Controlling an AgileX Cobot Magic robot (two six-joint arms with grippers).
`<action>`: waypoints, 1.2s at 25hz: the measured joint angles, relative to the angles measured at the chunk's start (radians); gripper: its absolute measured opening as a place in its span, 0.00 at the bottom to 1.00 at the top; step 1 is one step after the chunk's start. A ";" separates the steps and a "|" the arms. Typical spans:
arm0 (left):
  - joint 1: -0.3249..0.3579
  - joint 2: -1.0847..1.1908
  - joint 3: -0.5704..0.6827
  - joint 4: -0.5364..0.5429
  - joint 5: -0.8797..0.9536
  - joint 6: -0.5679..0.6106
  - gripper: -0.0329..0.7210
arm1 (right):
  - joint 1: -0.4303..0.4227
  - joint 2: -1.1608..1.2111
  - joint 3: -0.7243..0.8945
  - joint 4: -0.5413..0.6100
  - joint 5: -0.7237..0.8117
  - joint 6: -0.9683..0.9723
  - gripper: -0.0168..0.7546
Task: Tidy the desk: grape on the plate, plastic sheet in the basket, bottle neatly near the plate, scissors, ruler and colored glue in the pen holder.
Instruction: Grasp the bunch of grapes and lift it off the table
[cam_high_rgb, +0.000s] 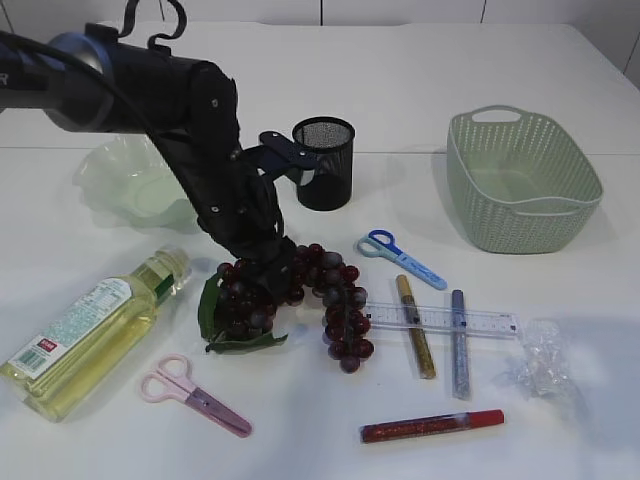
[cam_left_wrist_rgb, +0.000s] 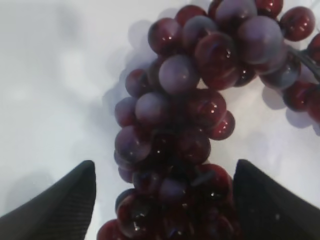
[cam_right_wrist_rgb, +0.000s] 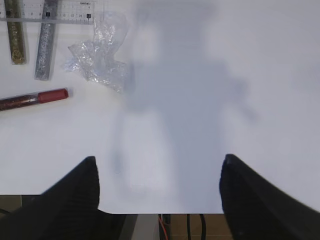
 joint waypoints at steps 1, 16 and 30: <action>0.000 0.002 0.000 0.000 -0.002 -0.002 0.87 | 0.000 0.000 0.000 0.000 0.000 0.000 0.78; -0.002 0.074 -0.007 0.000 -0.025 -0.004 0.83 | 0.000 0.000 0.000 0.000 -0.021 0.000 0.78; -0.002 0.074 -0.012 0.009 -0.001 -0.004 0.34 | 0.000 0.000 0.000 0.000 -0.026 0.000 0.78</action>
